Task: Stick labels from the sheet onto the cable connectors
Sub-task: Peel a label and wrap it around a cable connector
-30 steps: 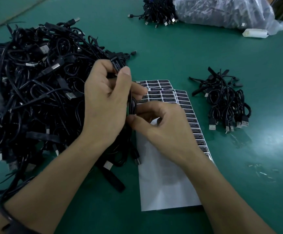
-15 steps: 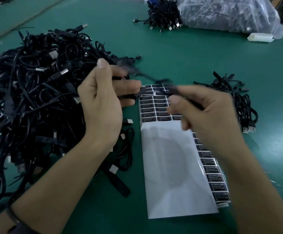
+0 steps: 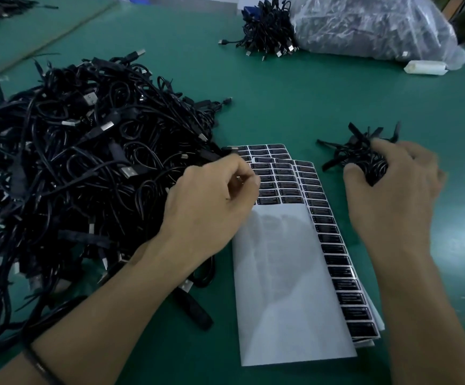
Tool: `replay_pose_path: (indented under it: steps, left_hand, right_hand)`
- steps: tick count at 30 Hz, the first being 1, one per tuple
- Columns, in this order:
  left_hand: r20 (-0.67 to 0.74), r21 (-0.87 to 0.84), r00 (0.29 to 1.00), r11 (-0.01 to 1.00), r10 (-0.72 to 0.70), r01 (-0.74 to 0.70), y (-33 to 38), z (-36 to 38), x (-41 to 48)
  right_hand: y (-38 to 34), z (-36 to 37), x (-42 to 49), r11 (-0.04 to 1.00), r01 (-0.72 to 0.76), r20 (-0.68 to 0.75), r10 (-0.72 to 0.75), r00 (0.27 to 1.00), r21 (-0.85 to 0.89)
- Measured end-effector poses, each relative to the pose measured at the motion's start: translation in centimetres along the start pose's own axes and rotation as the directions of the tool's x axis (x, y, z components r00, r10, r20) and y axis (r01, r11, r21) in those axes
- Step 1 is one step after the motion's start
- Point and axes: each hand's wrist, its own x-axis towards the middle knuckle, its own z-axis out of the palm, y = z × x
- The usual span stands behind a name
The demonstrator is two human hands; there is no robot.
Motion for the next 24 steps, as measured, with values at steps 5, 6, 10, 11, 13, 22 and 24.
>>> replay_pose_path:
  steps: [5, 6, 10, 11, 13, 22, 24]
  left_hand:
    - [0.097, 0.223, 0.995, 0.973, 0.039, -0.06, -0.2, 0.2, -0.2]
    - [0.107, 0.234, 0.993, 0.97, 0.044, -0.068, -0.2, 0.1, -0.1]
    - [0.121, 0.275, 0.99, 0.957, 0.066, -0.097, 0.0, 0.1, 0.0]
    - [0.122, 0.28, 0.99, 0.954, 0.073, -0.105, 0.0, 0.2, 0.0]
    - [0.127, 0.301, 0.988, 0.945, 0.09, -0.125, -0.1, 0.3, 0.0]
    - [0.074, 0.312, 0.976, 0.925, 0.203, -0.216, -0.7, 0.7, -0.2]
    - [0.093, 0.333, 0.979, 0.921, 0.179, -0.2, -0.7, 0.6, -0.2]
  right_hand:
    - [-2.9, 1.0, -0.8, 0.966, 0.187, 0.048, -0.198, 0.979, 0.177]
    - [-4.0, 1.3, -0.8, 0.945, 0.227, 0.077, -0.251, 0.965, 0.235]
    - [-9.0, 2.5, -0.2, 0.867, 0.372, 0.344, -0.478, 0.808, 0.331]
    - [-10.1, 2.8, 0.1, 0.862, 0.384, 0.426, -0.499, 0.754, 0.331]
    - [-12.0, 3.7, 0.8, 0.868, 0.384, 0.519, -0.496, 0.696, 0.315]
    - [-13.6, 7.5, 0.8, 0.913, 0.213, 0.564, -0.385, 0.731, 0.347]
    - [-13.2, 7.2, 0.8, 0.886, 0.143, 0.542, -0.39, 0.744, 0.441]
